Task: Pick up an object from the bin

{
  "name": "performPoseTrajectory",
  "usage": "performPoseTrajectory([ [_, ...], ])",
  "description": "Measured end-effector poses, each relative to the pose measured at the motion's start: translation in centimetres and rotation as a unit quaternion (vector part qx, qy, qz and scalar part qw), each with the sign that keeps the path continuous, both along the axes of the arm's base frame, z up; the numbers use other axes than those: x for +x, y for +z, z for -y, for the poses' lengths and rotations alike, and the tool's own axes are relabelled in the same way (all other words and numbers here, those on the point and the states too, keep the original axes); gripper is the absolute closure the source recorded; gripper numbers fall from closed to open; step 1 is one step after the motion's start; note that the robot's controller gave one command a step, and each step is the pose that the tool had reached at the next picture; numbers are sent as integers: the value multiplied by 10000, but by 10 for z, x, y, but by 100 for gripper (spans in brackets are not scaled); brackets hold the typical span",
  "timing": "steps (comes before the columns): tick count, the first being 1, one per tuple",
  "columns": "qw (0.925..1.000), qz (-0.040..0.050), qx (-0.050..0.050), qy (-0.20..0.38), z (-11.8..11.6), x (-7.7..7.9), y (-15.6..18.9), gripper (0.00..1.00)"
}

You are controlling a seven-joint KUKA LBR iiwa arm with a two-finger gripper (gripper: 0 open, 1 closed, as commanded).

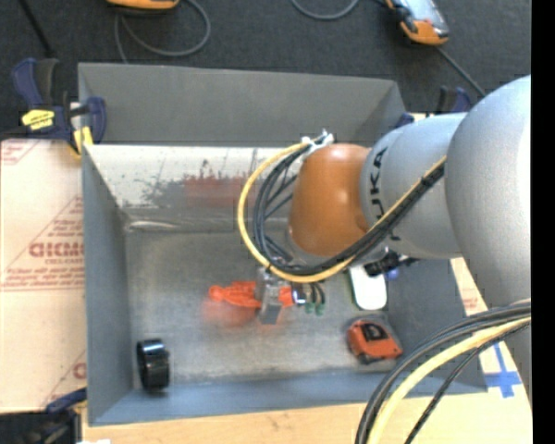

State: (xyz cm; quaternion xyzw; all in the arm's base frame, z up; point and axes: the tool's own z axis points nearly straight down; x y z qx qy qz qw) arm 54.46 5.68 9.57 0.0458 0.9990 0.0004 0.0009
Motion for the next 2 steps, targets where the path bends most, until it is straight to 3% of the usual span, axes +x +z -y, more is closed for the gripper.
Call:
performPoseTrajectory([
  [1, 10000, 22, 3, 28, -3, 3, 9, 100],
  [2, 10000, 21, 0, 49, -9, 24, 154, 100],
])
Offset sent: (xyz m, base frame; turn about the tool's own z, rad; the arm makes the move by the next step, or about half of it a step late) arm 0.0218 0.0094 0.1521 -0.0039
